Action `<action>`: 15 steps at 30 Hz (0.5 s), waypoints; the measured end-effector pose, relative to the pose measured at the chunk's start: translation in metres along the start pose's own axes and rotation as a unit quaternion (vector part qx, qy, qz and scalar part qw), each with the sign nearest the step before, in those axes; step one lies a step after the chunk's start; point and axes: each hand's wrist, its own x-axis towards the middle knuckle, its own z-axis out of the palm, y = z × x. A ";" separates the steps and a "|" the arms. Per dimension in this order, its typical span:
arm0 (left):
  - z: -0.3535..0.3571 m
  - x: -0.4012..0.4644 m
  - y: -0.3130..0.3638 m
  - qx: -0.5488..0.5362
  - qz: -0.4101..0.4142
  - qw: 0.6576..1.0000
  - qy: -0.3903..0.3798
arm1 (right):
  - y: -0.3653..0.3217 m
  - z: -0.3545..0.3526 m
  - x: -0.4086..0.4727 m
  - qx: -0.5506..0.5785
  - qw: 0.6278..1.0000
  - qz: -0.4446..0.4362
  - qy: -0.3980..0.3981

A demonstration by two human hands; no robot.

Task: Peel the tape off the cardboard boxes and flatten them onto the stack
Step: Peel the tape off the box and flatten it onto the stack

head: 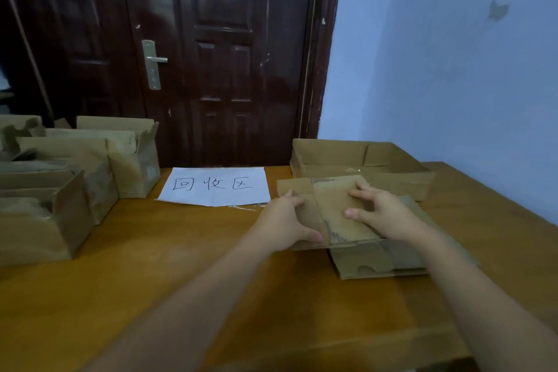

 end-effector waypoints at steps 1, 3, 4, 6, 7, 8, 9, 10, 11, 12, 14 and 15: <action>0.009 0.006 0.013 0.005 0.001 1.000 -0.009 | 0.013 -0.008 -0.002 -0.003 1.000 0.009 -0.004; 0.028 0.017 0.035 0.019 0.007 0.999 -0.030 | 0.038 -0.021 -0.004 -0.007 1.000 0.025 -0.018; 0.037 0.022 0.044 0.023 0.012 0.999 -0.038 | 0.050 -0.027 -0.003 -0.008 0.999 0.029 -0.025; 0.053 0.031 0.058 0.038 0.024 0.998 -0.053 | 0.071 -0.036 -0.002 -0.008 0.999 0.037 -0.032; 0.061 0.034 0.061 0.057 0.032 0.996 -0.064 | 0.080 -0.038 -0.001 -0.007 0.998 0.043 -0.034; 0.069 0.036 0.062 0.082 0.043 0.993 -0.079 | 0.089 -0.037 0.000 -0.006 0.998 0.051 -0.039; 0.077 0.038 0.061 0.109 0.056 0.988 -0.097 | 0.097 -0.033 0.000 -0.008 0.997 0.059 -0.049; 0.084 0.039 0.057 0.132 0.068 0.982 -0.117 | 0.106 -0.027 0.000 -0.014 0.996 0.067 -0.064; 0.091 0.040 0.052 0.151 0.076 0.977 -0.132 | 0.113 -0.021 0.000 -0.017 0.994 0.074 -0.081; 0.095 0.041 0.045 0.167 0.083 0.973 -0.135 | 0.120 -0.014 -0.001 -0.012 0.992 0.077 -0.095; 0.101 0.044 0.033 0.197 0.106 0.969 -0.105 | 0.129 -0.004 -0.002 0.012 0.992 0.074 -0.098; 0.101 0.046 0.029 0.203 0.117 0.968 -0.091 | 0.132 -0.002 -0.002 0.019 0.993 0.072 -0.094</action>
